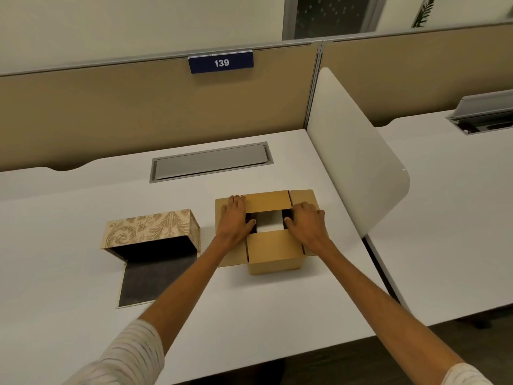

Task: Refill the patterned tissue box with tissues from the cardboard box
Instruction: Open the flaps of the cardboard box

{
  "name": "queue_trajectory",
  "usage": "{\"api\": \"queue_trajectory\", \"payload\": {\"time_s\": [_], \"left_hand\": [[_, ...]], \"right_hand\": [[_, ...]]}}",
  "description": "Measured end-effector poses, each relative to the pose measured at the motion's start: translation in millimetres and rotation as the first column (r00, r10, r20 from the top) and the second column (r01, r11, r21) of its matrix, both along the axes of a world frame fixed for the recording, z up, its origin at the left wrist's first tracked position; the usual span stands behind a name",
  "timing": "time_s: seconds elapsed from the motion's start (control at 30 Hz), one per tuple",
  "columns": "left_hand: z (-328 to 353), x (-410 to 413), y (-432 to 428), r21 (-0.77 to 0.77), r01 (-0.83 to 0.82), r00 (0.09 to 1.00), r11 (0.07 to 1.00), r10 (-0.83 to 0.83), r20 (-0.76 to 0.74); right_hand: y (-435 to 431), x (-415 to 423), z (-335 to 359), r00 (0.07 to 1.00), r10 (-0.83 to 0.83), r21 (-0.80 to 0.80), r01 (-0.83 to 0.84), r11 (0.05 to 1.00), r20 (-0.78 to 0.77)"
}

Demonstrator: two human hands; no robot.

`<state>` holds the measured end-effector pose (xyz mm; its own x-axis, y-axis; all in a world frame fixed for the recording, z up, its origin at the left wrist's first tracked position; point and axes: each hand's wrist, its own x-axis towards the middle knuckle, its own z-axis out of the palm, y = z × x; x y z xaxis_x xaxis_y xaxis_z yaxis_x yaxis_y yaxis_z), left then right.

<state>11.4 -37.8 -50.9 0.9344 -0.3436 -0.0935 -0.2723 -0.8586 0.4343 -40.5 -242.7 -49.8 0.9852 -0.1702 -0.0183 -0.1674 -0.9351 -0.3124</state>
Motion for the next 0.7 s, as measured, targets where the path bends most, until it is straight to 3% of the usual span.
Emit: {"api": "queue_trajectory", "payload": {"time_s": [0.13, 0.2, 0.33, 0.47, 0.53, 0.7], "left_hand": [[11.4, 26.2, -12.5, 0.228, 0.092, 0.996, 0.969, -0.087, -0.034], [15.4, 37.1, -14.0, 0.27, 0.135, 0.989, 0.953, -0.116, -0.088], [21.3, 51.0, -9.5, 0.199, 0.216, 0.963, 0.956, -0.175, -0.206], [29.2, 63.9, -2.2, 0.031, 0.155, 0.953, 0.987, -0.141, -0.268], [32.4, 68.3, -0.3, -0.053, 0.074, 0.976, 0.996, -0.083, -0.201], [34.7, 74.2, -1.1, -0.189, -0.088, 0.985, 0.978, 0.113, 0.127]], "right_hand": [[11.5, -8.2, -7.2, 0.997, 0.064, -0.033, -0.063, 0.997, 0.031], [12.6, -12.8, -10.1, 0.997, 0.071, -0.043, -0.071, 0.997, 0.01], [12.5, -18.5, -11.6, 0.994, 0.098, -0.021, -0.099, 0.995, -0.047], [5.1, -19.2, -1.5, 0.992, 0.12, 0.054, -0.117, 0.992, -0.047], [2.5, -20.4, 8.1, 0.994, 0.108, 0.136, -0.104, 0.985, -0.027], [0.1, -35.9, 26.7, 0.997, 0.081, 0.346, -0.073, 0.936, -0.01]]}}
